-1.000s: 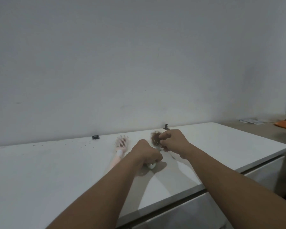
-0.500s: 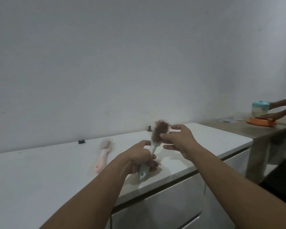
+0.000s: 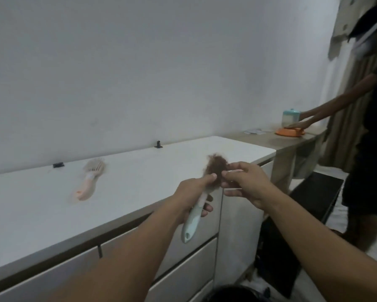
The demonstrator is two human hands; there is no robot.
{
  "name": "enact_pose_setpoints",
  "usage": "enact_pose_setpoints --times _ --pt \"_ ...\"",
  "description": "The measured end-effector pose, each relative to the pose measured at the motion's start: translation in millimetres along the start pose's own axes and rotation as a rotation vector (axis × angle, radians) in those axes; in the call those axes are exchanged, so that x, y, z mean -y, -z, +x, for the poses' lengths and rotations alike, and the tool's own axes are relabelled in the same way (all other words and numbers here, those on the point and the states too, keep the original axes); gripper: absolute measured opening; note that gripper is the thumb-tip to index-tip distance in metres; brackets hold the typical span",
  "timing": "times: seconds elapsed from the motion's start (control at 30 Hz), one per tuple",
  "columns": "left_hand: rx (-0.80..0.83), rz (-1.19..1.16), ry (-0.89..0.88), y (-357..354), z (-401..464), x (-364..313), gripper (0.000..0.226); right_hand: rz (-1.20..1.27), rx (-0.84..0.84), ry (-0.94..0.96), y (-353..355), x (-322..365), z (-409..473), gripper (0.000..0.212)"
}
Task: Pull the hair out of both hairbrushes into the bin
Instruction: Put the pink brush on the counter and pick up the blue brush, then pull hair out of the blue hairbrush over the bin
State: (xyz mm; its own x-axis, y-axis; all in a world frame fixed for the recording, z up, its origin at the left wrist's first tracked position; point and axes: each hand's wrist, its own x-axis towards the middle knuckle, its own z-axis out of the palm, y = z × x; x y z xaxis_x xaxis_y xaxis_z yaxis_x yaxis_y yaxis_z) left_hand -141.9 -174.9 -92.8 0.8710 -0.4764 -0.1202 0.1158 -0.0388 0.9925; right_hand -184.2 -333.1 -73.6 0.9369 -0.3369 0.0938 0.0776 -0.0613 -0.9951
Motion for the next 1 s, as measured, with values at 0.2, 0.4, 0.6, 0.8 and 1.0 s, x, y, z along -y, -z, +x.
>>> enact_pose_setpoints --times 0.2,0.4,0.6,0.8,1.0 --pt "0.027 0.049 0.042 -32 1 65 0.033 0.031 -0.029 -0.118 44 -59 -35 0.022" --pt "0.074 0.135 0.174 -47 0 161 0.032 0.101 -0.142 -0.285 59 -148 -70 0.019" --pt "0.153 0.200 0.379 -57 -22 251 0.032 0.012 -0.148 -0.378 57 -234 -115 0.035" --pt "0.168 0.179 0.475 -55 -32 295 0.035 -0.096 -0.170 -0.446 61 -286 -138 0.036" --pt "0.120 0.155 0.530 -47 -40 318 0.037 -0.250 -0.141 -0.405 60 -299 -142 0.032"
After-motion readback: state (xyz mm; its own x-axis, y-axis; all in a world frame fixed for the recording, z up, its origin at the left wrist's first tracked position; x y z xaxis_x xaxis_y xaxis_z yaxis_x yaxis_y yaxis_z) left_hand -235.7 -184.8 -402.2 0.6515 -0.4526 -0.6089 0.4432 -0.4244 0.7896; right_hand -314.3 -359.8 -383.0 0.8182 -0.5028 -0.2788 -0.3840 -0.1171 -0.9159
